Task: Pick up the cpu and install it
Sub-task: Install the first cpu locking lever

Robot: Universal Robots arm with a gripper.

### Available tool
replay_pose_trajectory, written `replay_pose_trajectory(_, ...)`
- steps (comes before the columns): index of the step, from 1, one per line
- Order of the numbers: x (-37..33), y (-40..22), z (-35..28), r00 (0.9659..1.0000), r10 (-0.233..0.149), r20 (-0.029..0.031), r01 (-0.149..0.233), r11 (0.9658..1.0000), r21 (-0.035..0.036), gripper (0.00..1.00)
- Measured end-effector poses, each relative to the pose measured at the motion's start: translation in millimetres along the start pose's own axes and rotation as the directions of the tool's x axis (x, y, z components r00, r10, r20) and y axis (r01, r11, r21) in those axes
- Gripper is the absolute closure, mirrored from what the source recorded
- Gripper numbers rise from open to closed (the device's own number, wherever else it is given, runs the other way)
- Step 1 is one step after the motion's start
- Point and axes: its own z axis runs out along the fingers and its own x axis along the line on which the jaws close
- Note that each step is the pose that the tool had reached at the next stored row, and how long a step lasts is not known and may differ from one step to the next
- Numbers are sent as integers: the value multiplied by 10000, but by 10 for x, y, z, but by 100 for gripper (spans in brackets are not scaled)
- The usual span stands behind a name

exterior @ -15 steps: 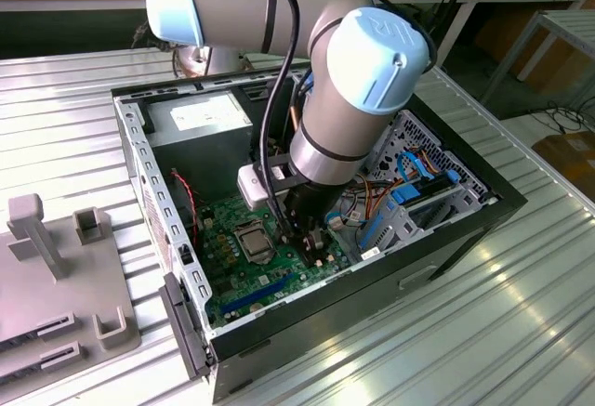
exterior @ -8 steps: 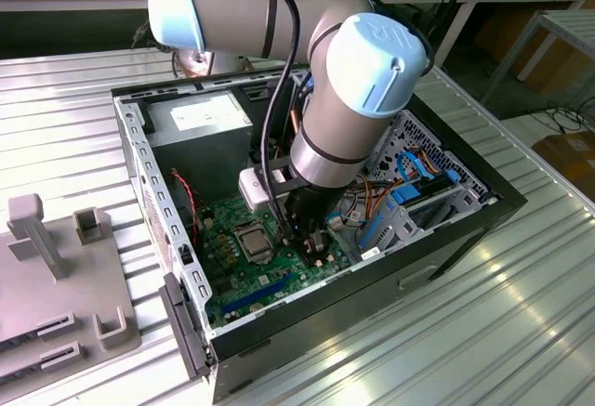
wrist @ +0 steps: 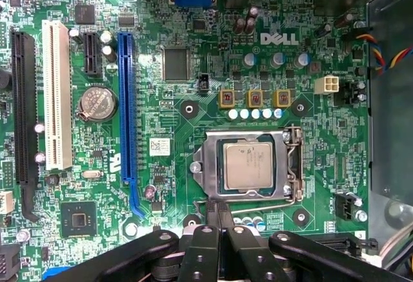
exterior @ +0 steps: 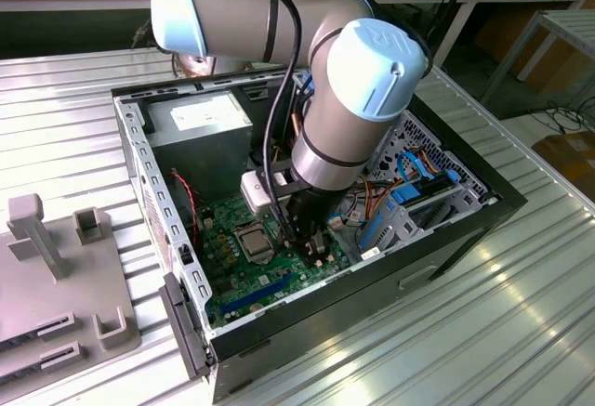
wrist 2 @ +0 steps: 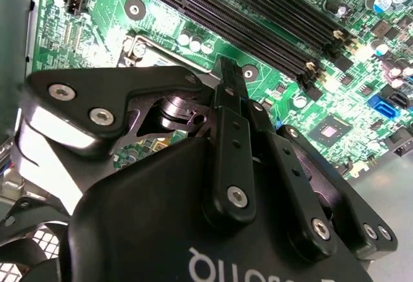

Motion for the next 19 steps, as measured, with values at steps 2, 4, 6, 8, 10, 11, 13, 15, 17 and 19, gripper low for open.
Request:
replay_pose_trajectory(2, 1, -9, 8, 10000, 0, -27, 0, 10000, -1, 89)
replay_pose_trajectory(4, 1, -19, 15, 10000, 2, -51, -2, 10000, -1, 89)
replay_pose_trajectory(6, 2, -31, 22, 10000, 3, -75, -3, 10000, -1, 89)
replay_pose_trajectory(8, 2, -41, 33, 10000, 4, -94, -4, 10000, 0, 89)
replay_pose_trajectory(10, 3, -48, 48, 9999, 7, -110, -7, 10000, -1, 89)
replay_pose_trajectory(11, 3, -49, 53, 9999, 7, -113, -7, 10000, -1, 89)
replay_pose_trajectory(13, 4, -44, 58, 9999, 5, -115, -5, 10000, -1, 89)
replay_pose_trajectory(15, 3, -37, 59, 9999, 5, -111, -5, 10000, 0, 89)
replay_pose_trajectory(17, 2, -35, 43, 9999, 5, -108, -5, 10000, 0, 89)
replay_pose_trajectory(19, 1, -34, 22, 9999, 5, -107, -5, 10000, 3, 89)
